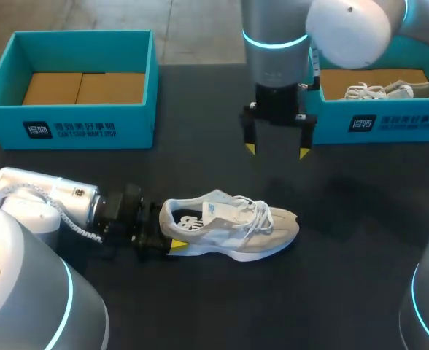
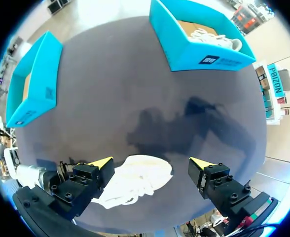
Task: Take the shoe out of the shoebox, open the shoe tongue, remove and reinsert the insole, then place the shoe into the shoebox
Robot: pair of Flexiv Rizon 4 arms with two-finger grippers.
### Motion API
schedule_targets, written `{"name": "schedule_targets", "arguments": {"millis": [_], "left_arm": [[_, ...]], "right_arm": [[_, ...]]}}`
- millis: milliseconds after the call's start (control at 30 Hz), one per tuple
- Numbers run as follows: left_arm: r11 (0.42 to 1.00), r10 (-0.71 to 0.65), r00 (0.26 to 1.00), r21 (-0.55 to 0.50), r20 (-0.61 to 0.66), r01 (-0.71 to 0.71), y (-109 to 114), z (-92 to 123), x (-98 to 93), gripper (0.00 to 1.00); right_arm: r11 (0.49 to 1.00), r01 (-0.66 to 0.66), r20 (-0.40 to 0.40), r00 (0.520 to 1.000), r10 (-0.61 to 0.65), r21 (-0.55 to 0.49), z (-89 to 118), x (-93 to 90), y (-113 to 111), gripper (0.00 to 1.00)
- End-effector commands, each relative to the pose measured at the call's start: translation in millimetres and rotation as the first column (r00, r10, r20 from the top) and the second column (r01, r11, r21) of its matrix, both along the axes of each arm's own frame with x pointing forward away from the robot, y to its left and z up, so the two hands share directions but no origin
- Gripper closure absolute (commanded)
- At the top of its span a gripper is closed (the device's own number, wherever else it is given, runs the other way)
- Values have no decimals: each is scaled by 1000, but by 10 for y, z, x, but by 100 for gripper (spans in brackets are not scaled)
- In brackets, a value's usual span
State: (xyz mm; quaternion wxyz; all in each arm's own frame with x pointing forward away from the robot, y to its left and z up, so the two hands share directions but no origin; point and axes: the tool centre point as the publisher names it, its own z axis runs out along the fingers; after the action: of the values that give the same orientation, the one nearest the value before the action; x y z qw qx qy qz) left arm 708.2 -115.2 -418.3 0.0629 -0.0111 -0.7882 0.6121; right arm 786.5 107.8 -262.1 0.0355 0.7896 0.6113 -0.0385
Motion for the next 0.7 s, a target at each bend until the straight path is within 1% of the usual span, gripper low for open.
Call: {"name": "schedule_targets", "arguments": {"millis": [33, 267, 333, 467, 500, 700], "left_arm": [[1000, 0, 1000, 1, 0, 0, 13, -34, -18, 100], [1000, 0, 1000, 1, 0, 0, 13, -34, -18, 100], [1000, 0, 1000, 1, 0, 0, 13, -34, -18, 100], [1000, 0, 1000, 1, 0, 0, 13, -34, -18, 100], [1000, 0, 1000, 1, 0, 0, 13, -34, -18, 100], [1000, 0, 1000, 1, 0, 0, 13, -34, -18, 100]], "right_arm": [[1000, 1, 0, 1000, -1, -1, -4, 1, 9, 0], [1000, 1, 0, 1000, -1, -1, -4, 1, 9, 0], [1000, 16, 3, 1000, -16, -26, 1, -6, 113, 0], [999, 25, 5, 1000, -25, -31, -34, -89, 346, 0], [999, 31, -10, 999, -31, -38, -54, -114, 408, 0], [998, 28, 13, 1000, -27, -51, -99, -336, 777, 0]]}}
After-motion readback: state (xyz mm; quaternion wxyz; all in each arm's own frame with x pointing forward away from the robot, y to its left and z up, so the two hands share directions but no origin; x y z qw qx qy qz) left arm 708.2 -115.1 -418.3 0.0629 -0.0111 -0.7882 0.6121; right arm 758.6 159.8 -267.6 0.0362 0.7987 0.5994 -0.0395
